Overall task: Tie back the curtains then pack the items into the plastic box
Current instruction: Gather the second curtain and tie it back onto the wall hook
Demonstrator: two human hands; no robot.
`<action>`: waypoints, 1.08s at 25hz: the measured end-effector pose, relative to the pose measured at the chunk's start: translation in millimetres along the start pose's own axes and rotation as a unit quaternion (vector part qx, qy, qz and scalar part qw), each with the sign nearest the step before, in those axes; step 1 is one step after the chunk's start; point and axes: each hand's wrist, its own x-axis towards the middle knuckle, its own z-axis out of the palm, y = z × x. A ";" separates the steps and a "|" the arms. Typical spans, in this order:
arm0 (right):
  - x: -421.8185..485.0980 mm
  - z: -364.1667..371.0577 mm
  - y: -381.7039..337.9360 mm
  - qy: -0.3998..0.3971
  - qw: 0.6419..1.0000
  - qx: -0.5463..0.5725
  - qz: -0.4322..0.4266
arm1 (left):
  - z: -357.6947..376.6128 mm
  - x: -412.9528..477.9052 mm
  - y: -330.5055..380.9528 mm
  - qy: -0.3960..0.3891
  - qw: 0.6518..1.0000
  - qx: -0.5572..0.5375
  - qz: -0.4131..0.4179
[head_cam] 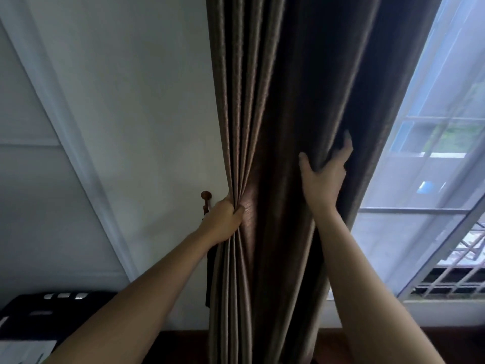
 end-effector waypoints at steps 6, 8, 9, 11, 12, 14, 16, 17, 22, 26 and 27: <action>-108.4 16.2 110.3 -0.307 0.944 -0.115 0.045 | -0.6 1.2 8.7 -0.024 1.000 0.010 -0.015; -141.7 16.7 118.5 -0.368 0.925 -0.077 0.045 | 2.0 1.5 13.5 -0.058 0.998 -0.014 -0.022; -147.4 16.9 118.3 -0.385 0.920 -0.063 0.045 | 3.2 0.5 16.3 -0.073 0.997 -0.026 -0.025; -145.6 17.0 113.4 -0.407 0.911 -0.053 0.045 | 5.7 -0.2 20.0 -0.084 0.996 -0.034 -0.028; -144.6 17.3 112.1 -0.415 0.908 -0.044 0.047 | 6.5 0.2 21.7 -0.082 0.996 -0.032 -0.033; -149.1 16.4 111.2 -0.418 0.906 -0.033 0.051 | 8.3 1.4 25.2 -0.081 0.995 -0.040 -0.044; -157.5 17.3 112.0 -0.401 0.914 -0.032 0.047 | 12.0 -0.2 28.9 -0.096 0.994 -0.049 -0.034; -160.6 18.0 112.7 -0.397 0.916 -0.032 0.048 | 14.8 -0.6 30.1 -0.092 0.995 -0.044 -0.017; -141.7 2.1 89.8 -0.400 0.914 -0.063 -0.033 | 23.3 -4.4 26.8 0.107 0.993 0.049 0.010; -65.1 -37.8 68.4 0.113 0.965 -0.147 -0.184 | 12.3 -5.4 21.9 0.172 0.980 0.098 -0.019; -42.7 -49.3 61.3 0.156 0.969 -0.123 -0.146 | 10.6 -4.9 21.7 0.176 0.980 0.091 -0.022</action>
